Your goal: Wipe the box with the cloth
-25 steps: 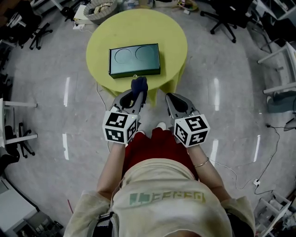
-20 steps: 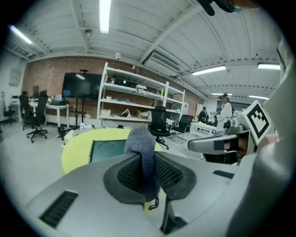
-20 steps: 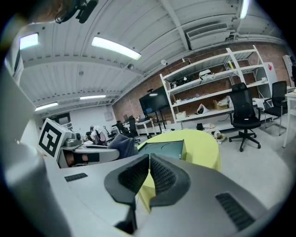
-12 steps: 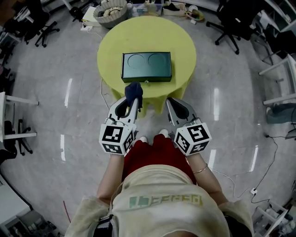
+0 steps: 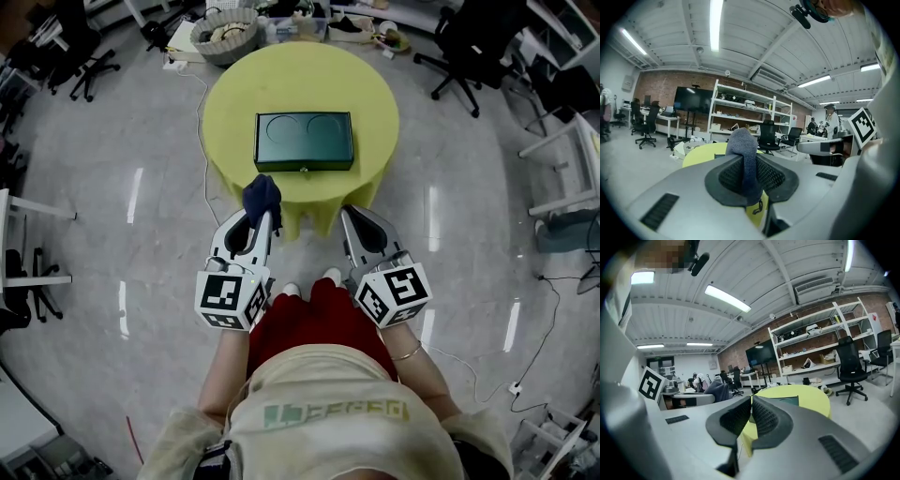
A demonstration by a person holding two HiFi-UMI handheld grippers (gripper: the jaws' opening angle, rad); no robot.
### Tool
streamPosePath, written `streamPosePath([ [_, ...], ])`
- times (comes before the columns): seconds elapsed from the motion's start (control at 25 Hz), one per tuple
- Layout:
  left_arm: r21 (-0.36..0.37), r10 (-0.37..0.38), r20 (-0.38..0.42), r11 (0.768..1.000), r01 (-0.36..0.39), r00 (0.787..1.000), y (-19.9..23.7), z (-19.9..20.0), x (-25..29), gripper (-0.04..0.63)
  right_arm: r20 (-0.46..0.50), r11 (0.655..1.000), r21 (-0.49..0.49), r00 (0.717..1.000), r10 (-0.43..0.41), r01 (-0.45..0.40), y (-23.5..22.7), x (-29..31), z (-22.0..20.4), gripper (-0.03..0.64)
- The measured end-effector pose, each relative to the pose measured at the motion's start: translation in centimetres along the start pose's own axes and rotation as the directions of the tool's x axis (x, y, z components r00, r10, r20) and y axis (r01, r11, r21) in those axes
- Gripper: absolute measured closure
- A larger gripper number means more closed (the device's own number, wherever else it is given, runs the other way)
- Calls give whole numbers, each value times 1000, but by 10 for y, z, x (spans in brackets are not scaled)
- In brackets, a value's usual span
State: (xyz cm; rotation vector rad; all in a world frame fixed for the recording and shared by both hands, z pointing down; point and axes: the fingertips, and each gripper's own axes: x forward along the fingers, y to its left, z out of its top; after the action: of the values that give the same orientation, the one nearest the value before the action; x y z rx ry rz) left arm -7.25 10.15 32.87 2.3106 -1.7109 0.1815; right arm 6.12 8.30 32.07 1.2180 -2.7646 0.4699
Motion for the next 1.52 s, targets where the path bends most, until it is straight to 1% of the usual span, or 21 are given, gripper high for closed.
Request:
streamPosePath([
  [0.28, 14, 17, 52, 1000, -18, 999, 1, 7, -33, 534, 68, 999, -28, 998, -13, 15, 20, -22, 9, 579],
  [0.52, 20, 22, 89, 1000, -24, 996, 3, 11, -64, 534, 141, 997, -69, 990, -11, 21, 43, -40, 19, 580],
  [0.64, 28, 19, 105, 999, -22, 994, 1, 14, -76, 534, 155, 995, -94, 988, -16, 30, 52, -49, 21, 580],
  [0.92, 47, 10, 133, 999, -16, 991, 0, 18, -98, 534, 179, 995, -92, 983, -29, 46, 67, -63, 17, 580],
  [1.52, 56, -14, 162, 998, 5, 987, -6, 22, -132, 534, 226, 991, -117, 973, -40, 68, 93, -85, 22, 580],
])
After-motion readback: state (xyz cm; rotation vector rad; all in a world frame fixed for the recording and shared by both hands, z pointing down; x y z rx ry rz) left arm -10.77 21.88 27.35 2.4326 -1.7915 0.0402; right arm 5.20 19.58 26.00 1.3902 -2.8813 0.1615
